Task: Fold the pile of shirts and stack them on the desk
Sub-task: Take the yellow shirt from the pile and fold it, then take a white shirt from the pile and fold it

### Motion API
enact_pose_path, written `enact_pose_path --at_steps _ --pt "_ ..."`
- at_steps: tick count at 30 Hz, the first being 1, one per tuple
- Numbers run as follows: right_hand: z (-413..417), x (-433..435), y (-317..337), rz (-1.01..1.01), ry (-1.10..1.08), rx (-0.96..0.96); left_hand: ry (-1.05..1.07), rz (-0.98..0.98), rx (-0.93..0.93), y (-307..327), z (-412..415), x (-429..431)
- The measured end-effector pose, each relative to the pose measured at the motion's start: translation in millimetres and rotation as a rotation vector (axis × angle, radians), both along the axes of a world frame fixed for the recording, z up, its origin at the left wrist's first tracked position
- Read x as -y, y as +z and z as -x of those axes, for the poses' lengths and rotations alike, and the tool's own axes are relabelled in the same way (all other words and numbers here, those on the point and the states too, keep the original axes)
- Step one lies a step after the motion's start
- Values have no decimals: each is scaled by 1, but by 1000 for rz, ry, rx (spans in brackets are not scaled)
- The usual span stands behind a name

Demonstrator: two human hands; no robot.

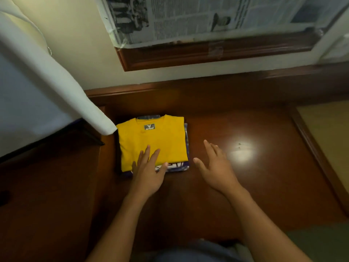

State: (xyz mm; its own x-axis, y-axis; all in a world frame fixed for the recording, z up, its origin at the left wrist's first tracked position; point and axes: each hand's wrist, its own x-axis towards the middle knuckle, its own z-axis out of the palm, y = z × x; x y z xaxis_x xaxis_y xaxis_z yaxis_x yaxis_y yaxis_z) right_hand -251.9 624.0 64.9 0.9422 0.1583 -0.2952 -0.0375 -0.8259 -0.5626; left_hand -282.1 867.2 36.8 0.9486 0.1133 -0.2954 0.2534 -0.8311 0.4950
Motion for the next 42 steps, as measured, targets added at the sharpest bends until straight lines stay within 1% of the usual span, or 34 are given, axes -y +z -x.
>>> enact_pose_path --at_steps 3,5,8,13,17,20,24,28,31,37,42 --pt "32 50 23 -21 -102 11 6 50 3 15 15 44" --pt "53 88 34 -80 -191 16 18 121 6 24 24 80" --pt "85 151 49 -117 -298 65 -27 193 1 36 36 142" --pt "146 279 67 -52 -407 159 -234 166 55 54 56 271" --pt "200 380 74 117 -509 219 -466 148 105 57 73 376" --pt "234 440 82 195 -587 208 -605 167 118 63 88 445" --pt "260 500 86 215 -686 198 -728 178 149 74 95 514" --pt "261 553 82 218 -739 195 -789 113 179 77 79 566" --pt "248 595 79 231 -740 196 -826 62 193 76 59 606" --pt "185 702 64 263 -657 187 -854 -6 220 58 4 721" --pt "134 781 55 256 -609 149 -848 -48 165 44 -39 813"
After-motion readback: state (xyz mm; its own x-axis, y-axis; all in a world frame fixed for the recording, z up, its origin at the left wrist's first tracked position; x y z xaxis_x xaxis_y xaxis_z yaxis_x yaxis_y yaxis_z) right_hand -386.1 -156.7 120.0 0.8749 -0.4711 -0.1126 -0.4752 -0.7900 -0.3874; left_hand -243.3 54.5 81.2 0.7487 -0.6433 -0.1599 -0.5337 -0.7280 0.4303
